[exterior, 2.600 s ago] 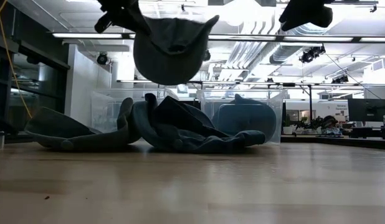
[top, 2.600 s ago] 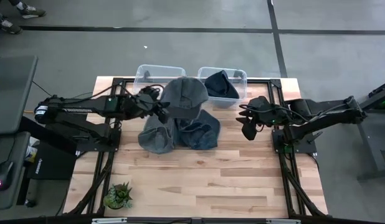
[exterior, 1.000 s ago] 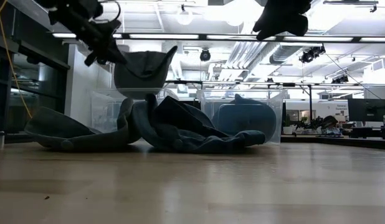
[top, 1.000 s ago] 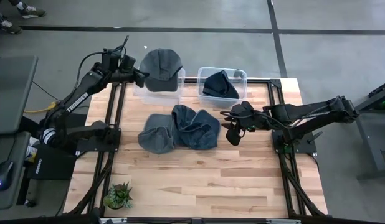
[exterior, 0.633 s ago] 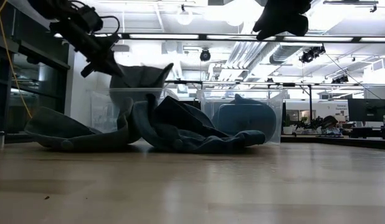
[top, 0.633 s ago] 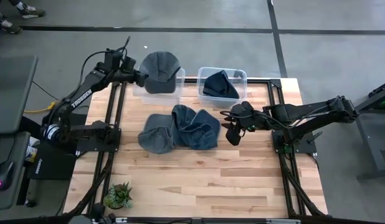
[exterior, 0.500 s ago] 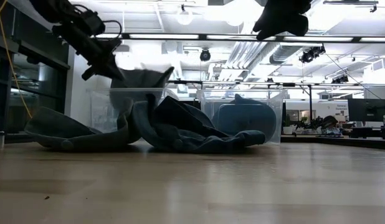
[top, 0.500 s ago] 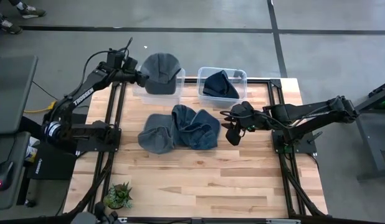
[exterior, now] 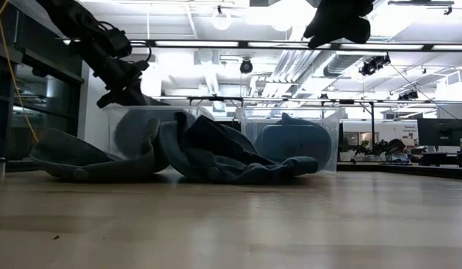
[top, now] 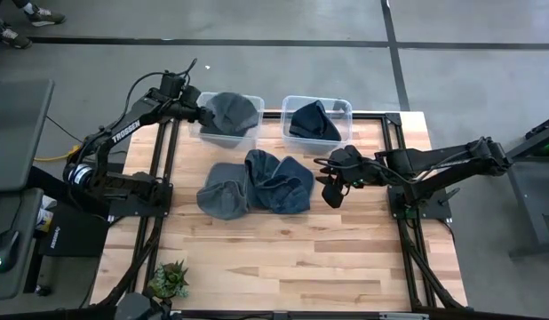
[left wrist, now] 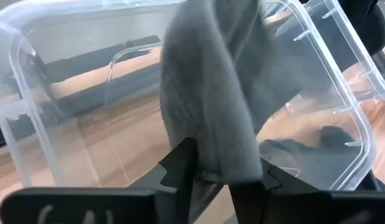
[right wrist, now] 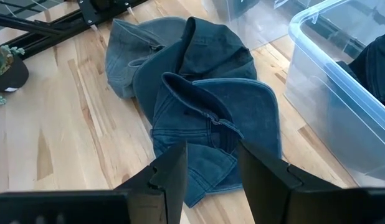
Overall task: Pick & Place hat
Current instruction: Put the right gray cap into the left transparent bin, then put the right black cap into the right transparent bin
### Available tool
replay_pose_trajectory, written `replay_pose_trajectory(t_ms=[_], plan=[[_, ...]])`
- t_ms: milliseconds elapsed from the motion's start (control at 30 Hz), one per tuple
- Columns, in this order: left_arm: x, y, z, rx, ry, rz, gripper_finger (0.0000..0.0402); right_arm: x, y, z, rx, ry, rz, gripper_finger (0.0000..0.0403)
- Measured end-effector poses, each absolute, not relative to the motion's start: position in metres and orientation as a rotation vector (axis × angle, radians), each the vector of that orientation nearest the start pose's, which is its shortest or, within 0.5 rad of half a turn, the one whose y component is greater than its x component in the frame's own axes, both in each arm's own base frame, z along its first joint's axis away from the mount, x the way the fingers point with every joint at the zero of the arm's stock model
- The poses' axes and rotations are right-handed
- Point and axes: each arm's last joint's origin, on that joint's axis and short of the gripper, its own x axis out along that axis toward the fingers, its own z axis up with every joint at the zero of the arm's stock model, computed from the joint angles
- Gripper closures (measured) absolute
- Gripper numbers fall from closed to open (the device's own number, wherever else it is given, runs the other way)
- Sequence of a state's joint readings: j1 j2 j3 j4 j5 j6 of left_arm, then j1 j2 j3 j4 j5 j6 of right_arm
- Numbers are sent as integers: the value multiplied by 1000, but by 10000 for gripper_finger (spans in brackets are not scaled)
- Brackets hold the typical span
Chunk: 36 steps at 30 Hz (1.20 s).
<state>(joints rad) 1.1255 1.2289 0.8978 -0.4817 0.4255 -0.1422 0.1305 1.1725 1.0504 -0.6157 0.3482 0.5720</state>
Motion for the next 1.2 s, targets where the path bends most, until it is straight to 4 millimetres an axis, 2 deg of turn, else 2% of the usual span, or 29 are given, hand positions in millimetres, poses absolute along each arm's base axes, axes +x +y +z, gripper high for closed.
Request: replay_pose_trajectory(t_ms=[600, 967, 1200], plan=[[116, 219, 264, -726, 521, 761, 230, 238, 22, 312, 378, 647, -372, 268], [107, 205, 289, -623, 432, 866, 227, 238, 23, 312, 383, 660, -339, 268], [100, 187, 307, -609, 346, 821, 227, 238, 25, 311, 354, 685, -280, 268]])
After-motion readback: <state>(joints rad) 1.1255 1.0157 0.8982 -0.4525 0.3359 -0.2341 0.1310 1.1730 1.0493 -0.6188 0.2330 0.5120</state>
